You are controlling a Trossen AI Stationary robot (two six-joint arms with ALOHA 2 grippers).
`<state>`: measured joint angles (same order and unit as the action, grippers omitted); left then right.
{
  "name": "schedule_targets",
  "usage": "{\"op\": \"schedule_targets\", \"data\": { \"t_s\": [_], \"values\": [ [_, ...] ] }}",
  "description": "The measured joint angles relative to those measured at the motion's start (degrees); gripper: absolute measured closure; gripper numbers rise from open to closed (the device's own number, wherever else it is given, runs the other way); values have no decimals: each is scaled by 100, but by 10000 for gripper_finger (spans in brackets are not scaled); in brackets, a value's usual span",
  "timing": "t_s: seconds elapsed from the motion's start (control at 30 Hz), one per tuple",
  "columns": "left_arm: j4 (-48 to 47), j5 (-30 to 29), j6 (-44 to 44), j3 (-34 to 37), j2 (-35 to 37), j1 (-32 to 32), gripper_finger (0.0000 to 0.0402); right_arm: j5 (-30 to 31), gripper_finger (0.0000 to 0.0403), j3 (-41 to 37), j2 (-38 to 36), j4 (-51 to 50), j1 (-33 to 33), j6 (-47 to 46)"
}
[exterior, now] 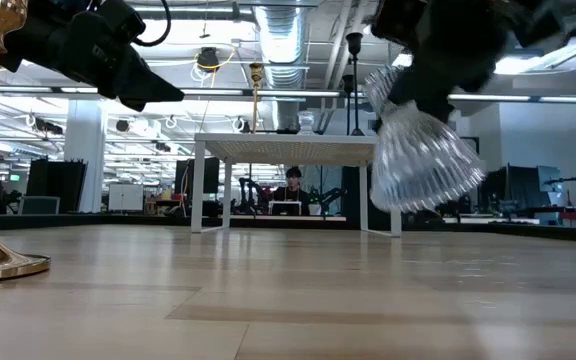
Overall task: Pick & Place candle stick holders
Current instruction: Put the transparent candle holder on the shelf aligned with the other transparent candle holder
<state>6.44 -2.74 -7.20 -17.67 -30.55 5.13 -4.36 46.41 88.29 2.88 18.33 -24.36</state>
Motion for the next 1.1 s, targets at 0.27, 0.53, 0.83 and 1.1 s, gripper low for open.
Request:
{"op": "schedule_targets", "data": {
  "t_s": [0.27,0.53,0.83,1.1],
  "values": [
    [0,0,0,0,0,-1,394,670,281,1217,-146,-1428,-509,712],
    [0,0,0,0,0,0,394,1755,281,2193,-133,-1599,-1218,994],
    [4,-17,-39,0,0,-2,394,2309,281,2599,-135,-1621,-2004,992],
    [4,-25,-70,0,0,-2,394,2872,281,2601,-135,-1612,-2365,981]
  ]
}}
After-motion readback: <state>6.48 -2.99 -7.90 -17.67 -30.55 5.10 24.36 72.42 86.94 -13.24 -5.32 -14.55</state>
